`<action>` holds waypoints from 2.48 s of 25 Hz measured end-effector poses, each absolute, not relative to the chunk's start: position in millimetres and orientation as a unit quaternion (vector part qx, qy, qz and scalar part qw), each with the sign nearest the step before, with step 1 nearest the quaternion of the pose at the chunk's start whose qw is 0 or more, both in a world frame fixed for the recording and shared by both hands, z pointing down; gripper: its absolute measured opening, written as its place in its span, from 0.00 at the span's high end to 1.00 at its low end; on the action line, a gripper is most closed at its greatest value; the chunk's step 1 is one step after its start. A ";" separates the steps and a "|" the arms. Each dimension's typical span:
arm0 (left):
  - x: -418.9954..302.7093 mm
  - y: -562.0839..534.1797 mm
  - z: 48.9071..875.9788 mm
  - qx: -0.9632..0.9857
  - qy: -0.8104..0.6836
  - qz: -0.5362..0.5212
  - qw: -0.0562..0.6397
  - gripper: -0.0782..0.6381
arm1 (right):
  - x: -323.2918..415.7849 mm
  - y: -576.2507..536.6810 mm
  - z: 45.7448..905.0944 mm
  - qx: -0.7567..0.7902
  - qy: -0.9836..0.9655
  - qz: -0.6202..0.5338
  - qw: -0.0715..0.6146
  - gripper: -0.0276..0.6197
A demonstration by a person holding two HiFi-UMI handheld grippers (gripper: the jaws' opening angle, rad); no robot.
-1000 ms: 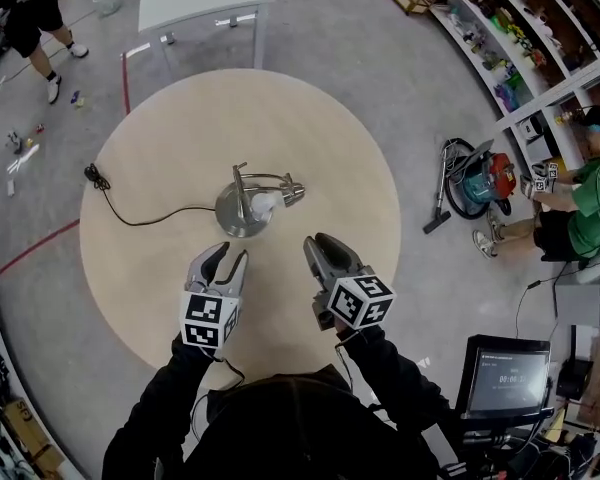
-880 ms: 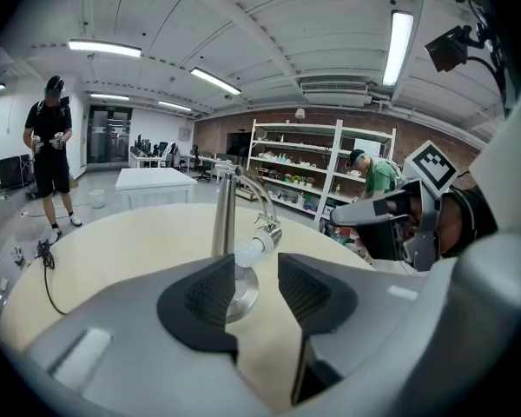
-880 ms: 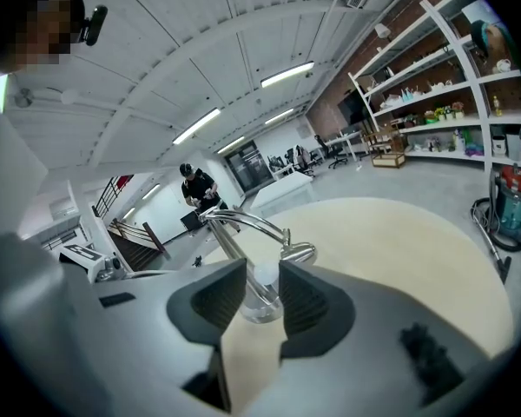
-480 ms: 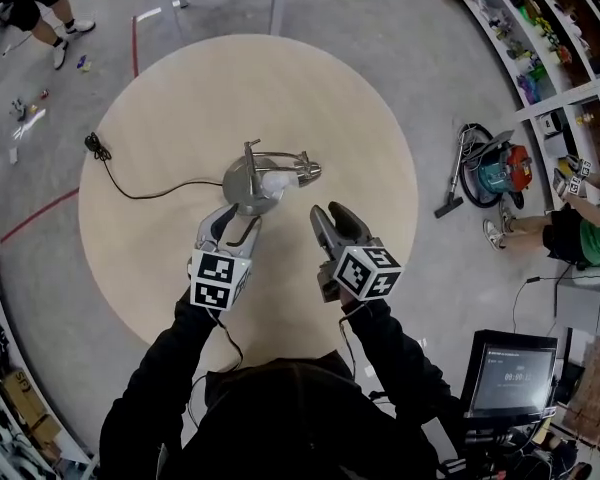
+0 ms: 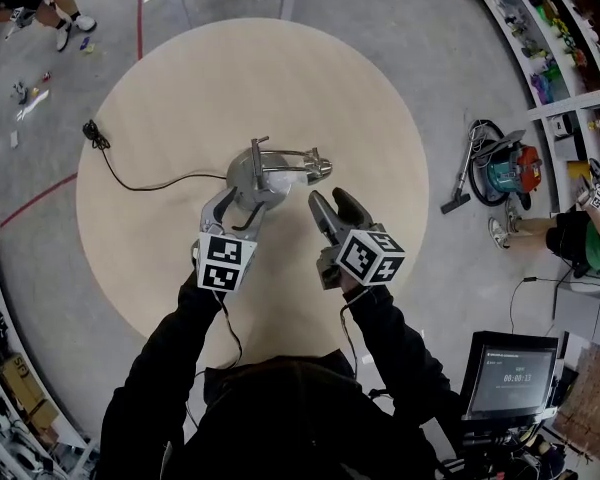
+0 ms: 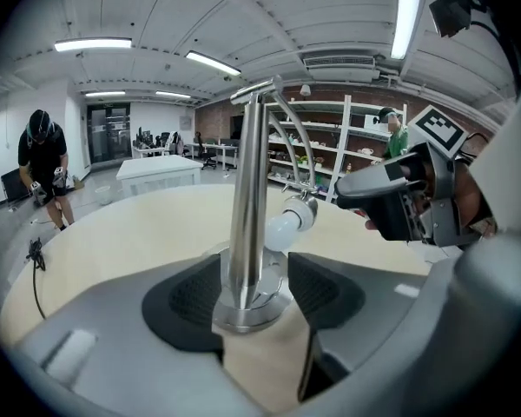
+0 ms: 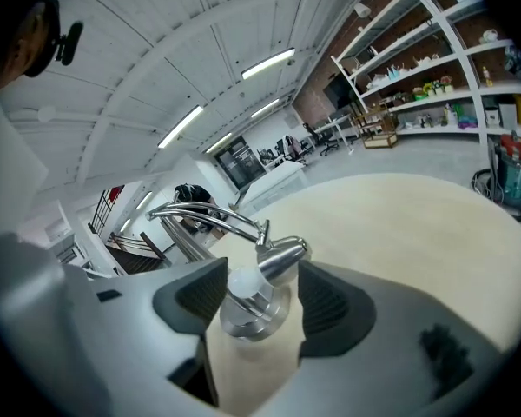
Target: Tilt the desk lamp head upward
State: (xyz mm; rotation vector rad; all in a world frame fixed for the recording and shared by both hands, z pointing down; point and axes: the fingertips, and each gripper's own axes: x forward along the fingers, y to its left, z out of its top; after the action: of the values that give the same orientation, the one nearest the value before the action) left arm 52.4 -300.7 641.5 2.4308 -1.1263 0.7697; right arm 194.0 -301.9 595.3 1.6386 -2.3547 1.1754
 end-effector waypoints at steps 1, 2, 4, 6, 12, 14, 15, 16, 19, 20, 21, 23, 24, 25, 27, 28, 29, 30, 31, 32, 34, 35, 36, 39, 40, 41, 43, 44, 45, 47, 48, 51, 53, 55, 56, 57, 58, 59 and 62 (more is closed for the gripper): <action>51.2 -301.5 643.6 0.856 -0.402 0.273 0.179 0.56 | 192.5 -302.9 596.6 0.525 -0.758 0.387 0.016 0.57; 50.3 -302.7 646.1 0.853 -0.406 0.274 0.183 0.55 | 190.6 -304.2 598.2 0.521 -0.758 0.393 0.011 0.56; 50.1 -305.3 653.9 0.850 -0.407 0.278 0.187 0.53 | 187.2 -308.2 603.1 0.515 -0.756 0.404 0.002 0.54; 51.4 -305.6 664.0 0.848 -0.404 0.286 0.188 0.52 | 185.5 -312.5 608.0 0.514 -0.752 0.413 -0.005 0.52; 56.0 -308.4 686.6 0.840 -0.399 0.313 0.195 0.51 | 186.2 -327.3 626.5 0.520 -0.722 0.455 -0.035 0.49; 56.5 -308.5 692.1 0.837 -0.398 0.321 0.195 0.51 | 185.1 -330.6 631.4 0.517 -0.716 0.466 -0.046 0.49; 55.7 -306.8 692.7 0.835 -0.398 0.326 0.194 0.51 | 183.1 -329.7 631.5 0.514 -0.713 0.474 -0.054 0.49; 54.7 -304.4 692.4 0.834 -0.397 0.330 0.193 0.51 | 180.8 -327.7 630.3 0.511 -0.709 0.482 -0.062 0.49; 53.9 -301.0 695.0 0.832 -0.396 0.337 0.193 0.51 | 178.4 -326.1 629.9 0.508 -0.701 0.495 -0.078 0.49; 54.5 -302.5 698.7 0.831 -0.396 0.338 0.195 0.51 | 179.2 -328.9 633.0 0.509 -0.699 0.496 -0.079 0.49; 55.1 -304.4 702.7 0.830 -0.396 0.339 0.196 0.51 | 180.4 -332.3 636.8 0.511 -0.697 0.497 -0.079 0.49; 56.0 -307.3 708.3 0.830 -0.396 0.340 0.197 0.51 | 182.3 -338.9 643.2 0.514 -0.693 0.499 -0.083 0.49; 56.3 -308.1 709.2 0.831 -0.396 0.339 0.196 0.51 | 182.5 -341.5 644.8 0.511 -0.691 0.504 -0.089 0.49; 56.6 -308.5 709.6 0.832 -0.396 0.337 0.195 0.52 | 182.1 -343.6 645.2 0.505 -0.689 0.510 -0.100 0.49; 57.2 -309.9 712.5 0.834 -0.396 0.331 0.193 0.52 | 181.7 -347.3 647.2 0.491 -0.687 0.522 -0.120 0.49; 57.4 -310.8 715.1 0.835 -0.397 0.328 0.193 0.52 | 181.7 -348.5 649.5 0.488 -0.688 0.523 -0.123 0.50; 57.2 -311.2 717.1 0.836 -0.397 0.326 0.194 0.52 | 181.7 -348.8 651.4 0.488 -0.688 0.523 -0.122 0.50; 56.6 -310.9 717.7 0.835 -0.398 0.326 0.195 0.52 | 181.4 -348.2 651.8 0.489 -0.688 0.522 -0.120 0.50; 55.7 -310.0 716.6 0.835 -0.398 0.326 0.195 0.52 | 181.5 -346.9 649.9 0.492 -0.688 0.520 -0.119 0.50; 55.2 -308.9 714.4 0.834 -0.398 0.328 0.196 0.52 | 182.8 -345.8 646.1 0.496 -0.689 0.515 -0.118 0.50; 55.7 -307.8 710.2 0.833 -0.398 0.330 0.196 0.52 | 189.9 -345.9 636.4 0.507 -0.692 0.500 -0.115 0.50; 56.2 -308.0 709.6 0.833 -0.399 0.330 0.197 0.52 | 193.9 -346.7 632.8 0.513 -0.694 0.493 -0.111 0.50; 56.5 -308.5 709.8 0.832 -0.399 0.331 0.197 0.52 | 196.9 -347.6 630.7 0.517 -0.697 0.486 -0.105 0.50; 55.7 -308.9 710.3 0.831 -0.400 0.333 0.199 0.52 | 200.7 -347.6 627.9 0.524 -0.700 0.477 -0.089 0.50; 55.7 -308.4 710.2 0.830 -0.400 0.334 0.200 0.52 | 201.9 -346.8 626.4 0.528 -0.699 0.474 -0.086 0.50; 56.0 -308.1 710.4 0.829 -0.398 0.336 0.202 0.52 | 203.5 -346.2 625.1 0.532 -0.698 0.472 -0.084 0.50; 57.0 -308.9 712.1 0.828 -0.396 0.340 0.205 0.52 | 207.1 -346.5 623.3 0.542 -0.696 0.465 -0.077 0.51; 57.3 -309.7 713.4 0.827 -0.395 0.342 0.206 0.52 | 208.9 -347.2 622.9 0.546 -0.695 0.461 -0.073 0.51; 57.6 -310.5 714.9 0.827 -0.395 0.343 0.207 0.52 | 210.9 -348.1 622.2 0.551 -0.695 0.457 -0.069 0.51; 58.7 -311.5 717.5 0.827 -0.394 0.343 0.208 0.52 | 217.1 -351.0 617.3 0.560 -0.700 0.438 -0.061 0.51; 59.4 -311.8 718.8 0.827 -0.394 0.343 0.209 0.52 | 221.3 -353.1 612.5 0.565 -0.706 0.424 -0.056 0.51; 59.9 -313.5 722.5 0.827 -0.393 0.344 0.208 0.52 | 230.9 -358.2 599.6 0.579 -0.717 0.386 -0.030 0.51; 60.6 -314.7 725.3 0.826 -0.394 0.344 0.209 0.52 | 234.0 -359.7 595.7 0.583 -0.721 0.375 -0.021 0.51; 62.8 -316.1 726.6 0.827 -0.394 0.343 0.209 0.52 | 238.5 -360.6 591.8 0.588 -0.723 0.363 -0.014 0.51; 63.3 -316.4 726.4 0.827 -0.394 0.342 0.209 0.52 | 240.1 -360.8 588.8 0.591 -0.723 0.358 -0.011 0.51; 63.0 -316.1 725.7 0.827 -0.394 0.343 0.209 0.52 | 240.9 -360.5 585.2 0.593 -0.724 0.352 -0.008 0.51; 62.5 -315.6 724.8 0.827 -0.394 0.343 0.209 0.52 | 241.5 -360.1 581.3 0.596 -0.724 0.347 -0.005 0.51; 62.1 -315.2 724.2 0.826 -0.394 0.344 0.209 0.52 | 242.2 -359.9 577.8 0.598 -0.725 0.341 -0.002 0.51; 64.0 -319.0 728.0 0.826 -0.394 0.344 0.210 0.52 | 246.9 -363.5 572.8 0.606 -0.726 0.326 0.008 0.51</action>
State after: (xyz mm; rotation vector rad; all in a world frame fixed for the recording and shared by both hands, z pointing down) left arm 64.0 -319.0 728.0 2.2979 -1.0951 0.9565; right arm 246.9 -363.5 572.8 1.8930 -2.2684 1.0185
